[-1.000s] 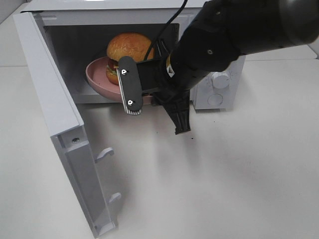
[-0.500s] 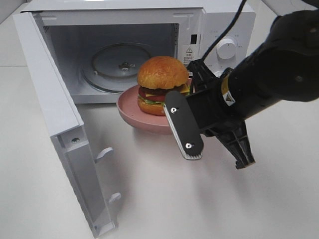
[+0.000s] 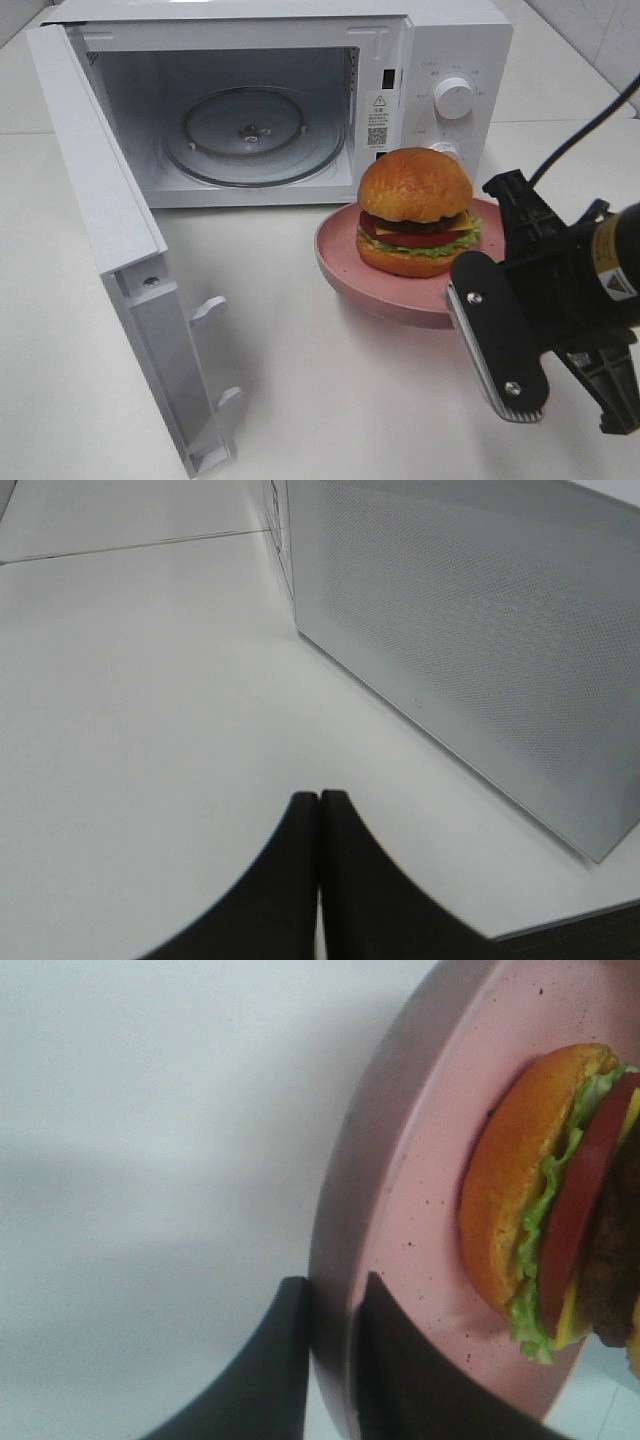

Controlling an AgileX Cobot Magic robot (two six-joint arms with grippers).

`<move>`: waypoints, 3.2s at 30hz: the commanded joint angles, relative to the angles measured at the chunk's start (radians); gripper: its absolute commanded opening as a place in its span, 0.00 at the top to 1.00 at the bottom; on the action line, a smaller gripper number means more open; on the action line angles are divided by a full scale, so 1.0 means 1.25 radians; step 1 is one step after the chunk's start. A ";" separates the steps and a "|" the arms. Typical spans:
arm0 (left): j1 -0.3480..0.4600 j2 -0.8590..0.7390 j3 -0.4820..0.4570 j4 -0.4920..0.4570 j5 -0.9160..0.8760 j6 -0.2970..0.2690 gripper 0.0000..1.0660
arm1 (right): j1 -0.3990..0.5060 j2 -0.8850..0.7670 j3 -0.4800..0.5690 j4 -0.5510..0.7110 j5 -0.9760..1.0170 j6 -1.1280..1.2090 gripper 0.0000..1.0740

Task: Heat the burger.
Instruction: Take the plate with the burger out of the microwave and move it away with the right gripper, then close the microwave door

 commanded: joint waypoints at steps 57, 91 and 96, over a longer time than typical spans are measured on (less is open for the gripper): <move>0.002 -0.016 0.003 0.002 -0.012 0.000 1.00 | -0.182 0.387 -0.158 -0.284 0.198 1.083 0.97; 0.002 -0.016 0.003 0.001 -0.012 0.000 1.00 | -0.262 0.236 -0.368 0.221 0.370 0.825 0.36; 0.002 -0.016 0.003 0.001 -0.012 0.000 1.00 | -0.422 0.182 -0.432 0.319 0.459 0.770 0.36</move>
